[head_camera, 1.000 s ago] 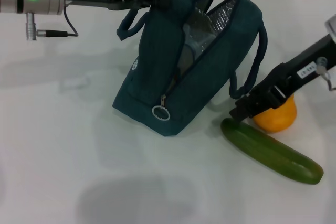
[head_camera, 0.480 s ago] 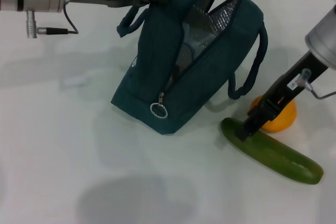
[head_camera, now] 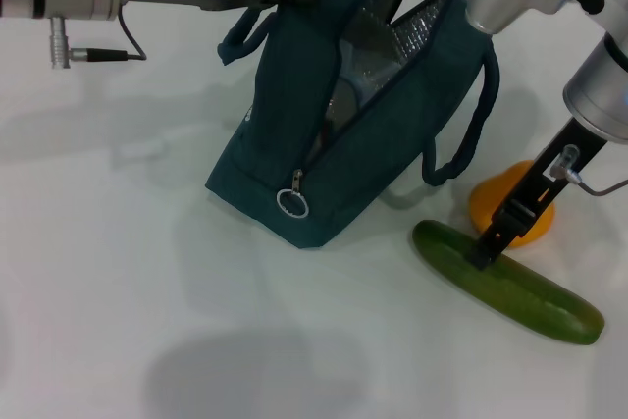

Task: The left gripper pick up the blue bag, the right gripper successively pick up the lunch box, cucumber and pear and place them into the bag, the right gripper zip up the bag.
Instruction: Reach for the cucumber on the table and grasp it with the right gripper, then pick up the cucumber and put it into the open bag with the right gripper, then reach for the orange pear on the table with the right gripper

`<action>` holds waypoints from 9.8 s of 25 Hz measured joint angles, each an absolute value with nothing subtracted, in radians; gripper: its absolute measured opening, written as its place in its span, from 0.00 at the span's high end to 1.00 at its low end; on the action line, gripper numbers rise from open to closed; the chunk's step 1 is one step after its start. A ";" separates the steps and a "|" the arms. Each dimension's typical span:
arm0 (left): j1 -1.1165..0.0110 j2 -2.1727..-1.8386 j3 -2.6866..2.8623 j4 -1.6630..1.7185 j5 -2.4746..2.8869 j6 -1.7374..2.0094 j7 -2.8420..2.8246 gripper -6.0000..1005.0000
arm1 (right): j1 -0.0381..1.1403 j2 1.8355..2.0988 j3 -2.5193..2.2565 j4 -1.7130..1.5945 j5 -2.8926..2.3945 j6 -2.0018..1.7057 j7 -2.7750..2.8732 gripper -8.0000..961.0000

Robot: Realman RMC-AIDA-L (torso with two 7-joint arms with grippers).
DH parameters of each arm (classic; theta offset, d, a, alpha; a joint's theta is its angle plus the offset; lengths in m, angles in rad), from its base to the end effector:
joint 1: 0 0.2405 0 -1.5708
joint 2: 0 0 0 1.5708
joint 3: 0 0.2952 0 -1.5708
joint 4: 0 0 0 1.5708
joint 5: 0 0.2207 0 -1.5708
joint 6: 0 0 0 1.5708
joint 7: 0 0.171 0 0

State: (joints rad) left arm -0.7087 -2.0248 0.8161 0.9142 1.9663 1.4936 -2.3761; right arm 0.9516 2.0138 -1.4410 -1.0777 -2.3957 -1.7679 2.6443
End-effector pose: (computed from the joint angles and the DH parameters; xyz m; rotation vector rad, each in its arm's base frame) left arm -0.1903 0.4444 0.0120 -2.5358 -1.3884 -0.7482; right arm 0.1354 0.3975 -0.0600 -2.8554 0.9461 -0.7274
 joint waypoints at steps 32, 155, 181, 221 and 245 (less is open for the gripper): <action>-0.699 -2.030 0.816 0.914 1.959 1.487 -2.364 0.93 | 0.981 2.028 -1.650 -1.014 -2.437 -1.625 2.646 0.29; -0.704 -2.054 0.827 0.913 1.953 1.522 -2.414 0.93 | 0.636 2.028 -1.209 -0.451 -1.304 -1.444 0.928 0.32; -0.694 -2.056 0.827 0.913 1.949 1.526 -2.407 0.93 | 0.605 2.010 -1.293 -0.537 -1.301 -1.442 1.188 0.30; -0.651 -2.026 0.803 0.914 1.892 1.565 -2.398 0.93 | 0.265 1.988 -0.894 -0.658 -1.446 -1.666 1.059 0.30; -0.644 -2.028 0.802 0.913 1.901 1.539 -2.390 0.93 | 0.376 2.012 -0.910 -0.465 -1.444 -1.418 0.885 0.35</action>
State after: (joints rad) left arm -0.6443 -2.0280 0.8025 0.9127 1.9007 1.5385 -2.3898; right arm 0.3756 2.0119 -0.9101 -0.4649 -1.4444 -1.4183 0.8855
